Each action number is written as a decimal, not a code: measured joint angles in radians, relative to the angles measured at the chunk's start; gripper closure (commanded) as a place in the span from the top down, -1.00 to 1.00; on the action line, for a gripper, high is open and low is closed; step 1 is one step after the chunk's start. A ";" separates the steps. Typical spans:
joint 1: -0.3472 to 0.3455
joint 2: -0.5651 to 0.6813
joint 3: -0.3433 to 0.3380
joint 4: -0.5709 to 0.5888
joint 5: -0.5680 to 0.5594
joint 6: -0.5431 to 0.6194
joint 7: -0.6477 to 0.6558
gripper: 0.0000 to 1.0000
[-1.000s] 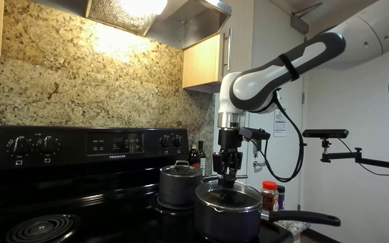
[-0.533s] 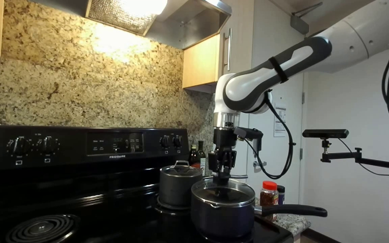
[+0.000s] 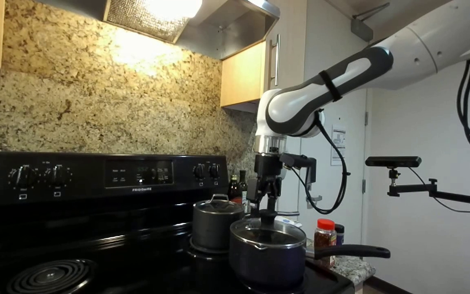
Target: Take the spoons out of the black pot then put the lid on the pot
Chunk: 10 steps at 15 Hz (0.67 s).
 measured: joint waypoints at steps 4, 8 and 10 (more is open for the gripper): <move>0.005 -0.023 0.008 0.010 -0.002 0.021 -0.002 1.00; 0.023 -0.114 0.045 0.008 -0.005 0.014 0.005 1.00; 0.036 -0.170 0.072 -0.001 -0.008 -0.006 0.031 1.00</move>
